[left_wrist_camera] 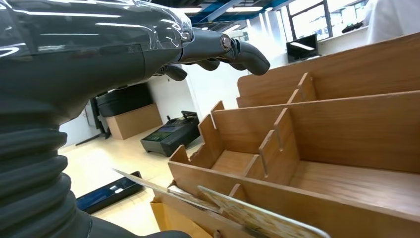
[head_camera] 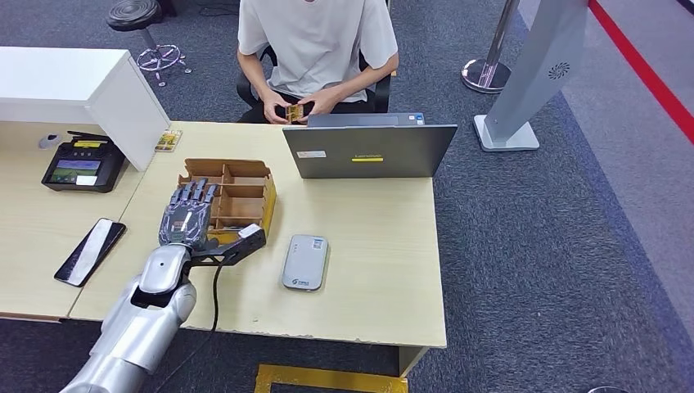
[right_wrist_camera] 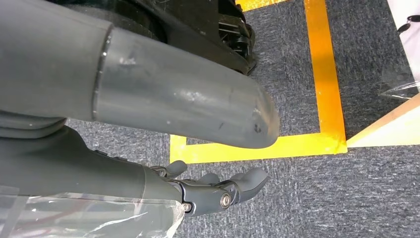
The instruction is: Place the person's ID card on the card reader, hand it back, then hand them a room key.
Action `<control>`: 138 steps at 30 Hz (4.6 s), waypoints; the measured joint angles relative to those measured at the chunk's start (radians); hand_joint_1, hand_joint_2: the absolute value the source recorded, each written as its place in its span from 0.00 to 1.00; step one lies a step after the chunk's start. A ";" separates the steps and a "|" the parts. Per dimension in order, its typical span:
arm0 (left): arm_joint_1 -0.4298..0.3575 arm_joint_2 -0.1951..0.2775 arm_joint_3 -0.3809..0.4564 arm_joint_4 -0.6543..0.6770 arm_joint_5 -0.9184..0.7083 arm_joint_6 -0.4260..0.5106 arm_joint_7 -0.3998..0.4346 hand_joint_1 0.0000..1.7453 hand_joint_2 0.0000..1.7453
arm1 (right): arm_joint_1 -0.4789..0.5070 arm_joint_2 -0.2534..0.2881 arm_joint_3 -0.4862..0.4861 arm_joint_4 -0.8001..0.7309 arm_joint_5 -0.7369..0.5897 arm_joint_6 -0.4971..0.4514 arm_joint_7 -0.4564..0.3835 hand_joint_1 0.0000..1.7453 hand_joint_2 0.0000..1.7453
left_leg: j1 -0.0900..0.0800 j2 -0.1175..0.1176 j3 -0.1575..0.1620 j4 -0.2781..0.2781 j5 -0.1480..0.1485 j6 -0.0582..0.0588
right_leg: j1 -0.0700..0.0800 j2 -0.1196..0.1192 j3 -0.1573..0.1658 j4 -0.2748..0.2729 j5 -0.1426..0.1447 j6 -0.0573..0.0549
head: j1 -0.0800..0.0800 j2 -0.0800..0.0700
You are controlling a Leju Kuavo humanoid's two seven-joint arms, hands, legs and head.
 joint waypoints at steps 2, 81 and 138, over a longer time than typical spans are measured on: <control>0.000 -0.001 0.006 0.005 -0.002 -0.002 0.003 0.00 1.00 | 0.000 0.000 0.000 0.000 0.002 0.000 0.000 0.00 0.00 | 0.000 0.000 0.000 0.000 0.000 0.000 | 0.000 0.000 0.000 0.000 0.000 0.000 | 0.000 0.000; 0.053 -0.011 0.013 0.020 -0.032 0.120 -0.208 0.00 1.00 | -0.001 0.002 -0.025 0.000 0.046 0.011 -0.015 0.00 0.00 | 0.000 0.000 0.000 0.000 0.000 0.000 | 0.000 0.000 0.000 0.000 0.000 0.000 | 0.000 0.000; 0.061 -0.005 -0.022 0.020 -0.014 0.088 -0.207 1.00 1.00 | -0.001 0.005 -0.025 0.000 0.067 0.012 -0.015 0.00 0.00 | 0.000 0.000 0.000 0.000 0.000 0.000 | 0.000 0.000 0.000 0.000 0.000 0.000 | 0.000 0.000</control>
